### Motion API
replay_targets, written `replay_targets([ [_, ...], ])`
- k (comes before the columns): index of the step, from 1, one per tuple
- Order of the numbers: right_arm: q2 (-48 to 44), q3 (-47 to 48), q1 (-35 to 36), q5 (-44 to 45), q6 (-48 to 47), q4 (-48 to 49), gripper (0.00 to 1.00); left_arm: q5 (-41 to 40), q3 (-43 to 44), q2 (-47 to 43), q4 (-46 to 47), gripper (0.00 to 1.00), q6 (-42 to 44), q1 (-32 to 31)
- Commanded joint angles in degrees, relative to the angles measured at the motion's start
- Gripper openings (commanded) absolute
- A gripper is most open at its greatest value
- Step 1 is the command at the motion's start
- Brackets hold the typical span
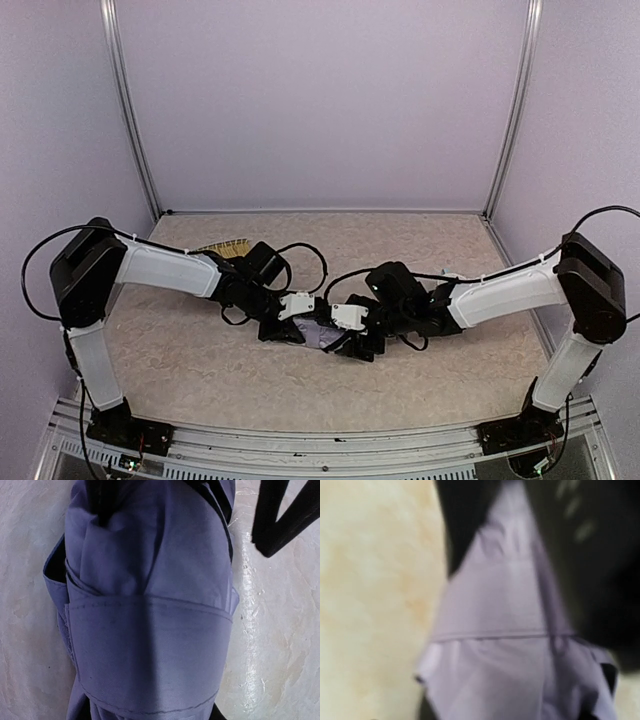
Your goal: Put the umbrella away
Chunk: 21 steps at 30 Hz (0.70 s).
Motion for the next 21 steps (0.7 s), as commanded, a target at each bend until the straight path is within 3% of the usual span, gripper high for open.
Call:
replay_targets([
  [1, 5.39, 3.2, -0.35, 7.9, -5.21, 0.73, 0.84, 1.6, -1.41, 3.84, -11.33, 0.0, 0.6, 0.38],
  [5, 8.8, 4.56, 0.0, 7.77, -6.8, -0.65, 0.83, 2.48, -0.54, 4.25, -12.15, 0.0, 0.76, 0.54],
  [10, 13.66, 7.62, 0.7, 10.3, -5.77, -4.85, 0.69, 3.66, 0.14, 4.54, -13.05, 0.0, 1.22, 1.15],
  [15, 16.38, 10.63, 0.71, 11.88, -4.15, -11.0, 0.27, 4.87, 0.09, 3.25, -12.1, 0.0, 1.32, 1.76],
  [16, 16.47, 10.98, 0.68, 12.08, -3.96, -11.82, 0.2, 4.74, -0.15, 2.56, -11.11, 0.02, 0.86, 2.0],
  [18, 16.09, 11.0, 0.7, 12.69, -3.65, -12.27, 0.07, 3.44, -1.8, -0.05, -6.63, 0.2, -1.99, 2.66],
  [21, 15.19, 11.06, 0.65, 13.68, -2.72, -12.1, 0.0, 1.22, -4.95, -5.69, 1.18, 0.42, -5.7, 3.68],
])
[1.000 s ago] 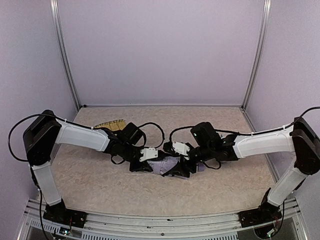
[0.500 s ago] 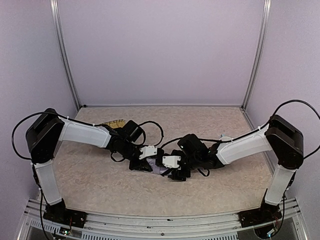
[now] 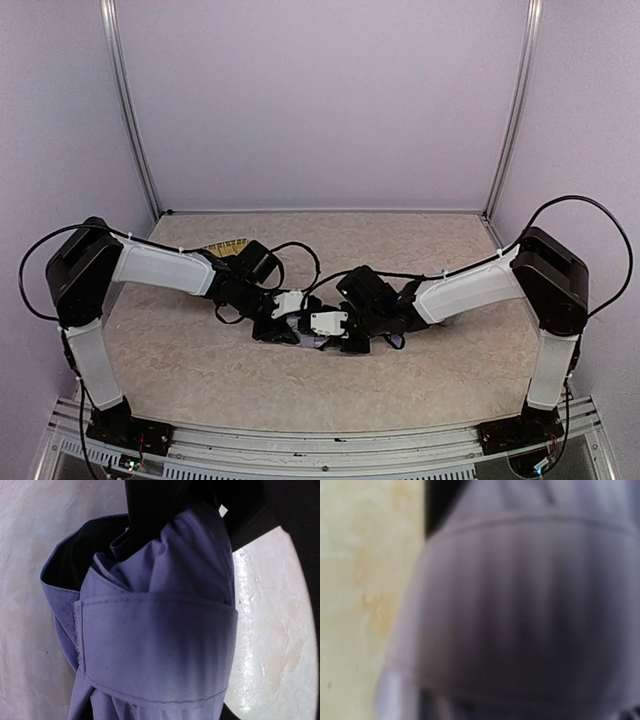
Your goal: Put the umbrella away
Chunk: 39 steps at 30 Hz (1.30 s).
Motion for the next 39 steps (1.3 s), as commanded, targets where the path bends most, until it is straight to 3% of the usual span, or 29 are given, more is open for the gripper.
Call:
replay_targets([
  [1, 1.62, -0.13, -0.19, 6.26, 3.48, -5.02, 0.0, -2.55, -6.01, -7.58, 6.47, 0.52, -8.2, 1.39],
  [4, -0.07, 0.7, -0.5, 6.6, 4.65, -3.78, 0.0, -8.2, -10.73, -15.03, 15.62, 0.97, -10.11, 1.52],
  [5, -0.78, 1.18, -0.65, 6.37, 4.96, -3.5, 0.0, -9.85, -12.16, -17.46, 18.13, 0.99, -10.67, 1.59],
  [9, -4.09, 4.35, -1.37, 5.51, 5.47, -2.84, 0.0, -11.46, -16.6, -27.09, 28.67, 0.99, -16.35, 3.37],
  [15, -8.39, 12.1, -3.22, 5.42, 3.73, -4.37, 0.0, 7.9, -23.56, -39.22, 49.52, 0.99, -29.83, 9.04],
  [18, -10.51, 18.07, -4.7, 2.85, 2.93, -7.31, 0.0, 12.77, -24.07, -42.15, 51.95, 0.99, -33.4, 9.67],
  [27, -12.56, 36.27, -5.17, 0.68, -3.95, -19.02, 0.0, 16.17, -27.7, -46.89, 56.29, 0.98, -41.04, 9.52],
  [30, -12.76, 39.69, -5.03, 0.03, -5.94, -20.06, 0.0, 15.16, -29.15, -46.3, 60.38, 0.9, -43.7, 9.01],
  [34, -12.78, 41.68, -4.15, -1.23, -7.9, -20.15, 0.0, 10.26, -29.28, -44.46, 63.22, 0.67, -45.96, 8.3],
  [39, -11.8, 43.65, -2.86, -0.77, -8.18, -19.96, 0.0, 7.85, -28.07, -40.92, 65.08, 0.63, -44.23, 4.65],
])
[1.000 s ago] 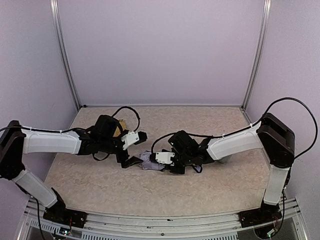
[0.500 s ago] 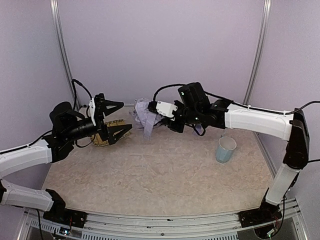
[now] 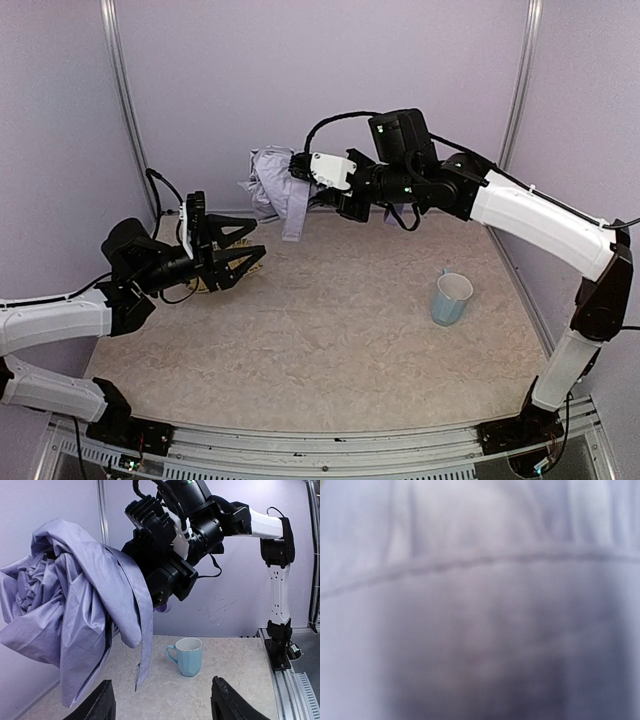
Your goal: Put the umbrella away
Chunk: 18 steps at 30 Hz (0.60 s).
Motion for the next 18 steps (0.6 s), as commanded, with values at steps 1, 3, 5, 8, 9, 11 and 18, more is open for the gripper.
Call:
replay_targets([
  [1, -0.43, 3.58, 1.51, -0.92, -1.05, 1.86, 0.0, -4.08, 1.23, 3.45, 3.41, 0.63, 0.0, -3.03],
  [3, -0.26, 3.92, 1.77, -1.1, -0.95, 2.13, 0.0, -4.48, 2.32, 5.05, 2.07, 0.63, 0.33, -3.26],
  [5, -0.24, 4.32, 1.96, -1.61, -0.69, 2.25, 0.0, -4.61, 2.75, 6.34, 1.72, 0.62, 0.21, -3.3],
  [8, -0.17, 4.31, 2.35, -1.6, -0.8, 2.59, 0.0, -4.76, 3.0, 7.99, 3.69, 0.62, -0.16, -4.23],
  [9, -0.09, 4.23, 2.4, -1.58, -0.91, 2.65, 0.0, -5.0, 3.36, 8.63, 4.18, 0.62, 0.08, -5.02],
  [11, 0.1, 4.22, 2.55, -1.64, -0.97, 2.87, 0.0, -5.33, 4.58, 9.94, 4.32, 0.63, 0.44, -6.28],
  [18, 0.29, 3.31, 2.76, -1.27, -0.74, 3.08, 0.0, -2.32, 6.93, 12.99, 5.67, 0.48, -0.78, -7.62],
])
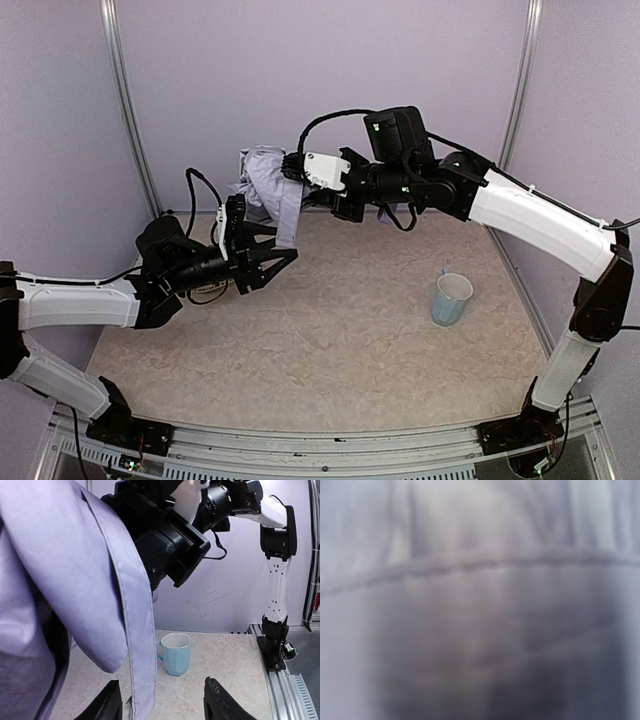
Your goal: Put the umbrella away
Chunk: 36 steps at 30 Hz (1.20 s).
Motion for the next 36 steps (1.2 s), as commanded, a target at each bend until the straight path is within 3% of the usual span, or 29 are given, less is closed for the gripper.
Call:
replay_targets([
  [1, -0.15, 1.17, 0.57, -0.22, 0.35, 3.63, 0.0, 2.36, 1.79, 0.96, 3.0, 0.27, -0.32, -0.58],
  [2, -0.13, 1.05, 0.49, -0.05, 0.32, 3.66, 0.0, 2.47, 1.8, 0.92, 2.86, 0.07, -0.02, -0.72],
  [3, -0.21, 0.94, 0.57, 0.11, 0.42, 3.66, 0.0, 2.22, 1.73, 0.69, 2.62, 0.0, 0.13, -0.82],
  [10, -1.11, 2.3, -2.63, 2.01, 5.78, 3.96, 0.0, 1.13, -4.31, -7.02, 3.23, 0.0, 2.11, -1.17],
  [14, -0.88, 5.83, -8.68, -0.86, 13.44, 3.52, 0.0, -0.36, -5.77, -10.89, -4.66, 0.0, 5.99, -2.58],
  [23, -2.27, 11.24, -14.36, -11.77, 22.35, 4.35, 0.0, -0.34, -10.99, -5.82, -5.23, 0.0, 5.52, 0.15],
  [27, -6.38, 7.74, -14.09, -22.79, 17.95, 2.6, 0.0, 2.85, -9.93, -0.91, -2.84, 0.0, 3.97, 6.26],
  [31, -12.02, 0.49, -10.64, -33.5, 12.22, 2.34, 0.0, 4.11, -4.1, 5.68, -6.03, 0.0, 8.03, 8.3],
  [36, -12.58, -0.44, -4.47, -40.64, 6.44, -7.83, 0.0, 6.64, 2.5, 13.22, -5.21, 0.0, 9.77, 12.88],
])
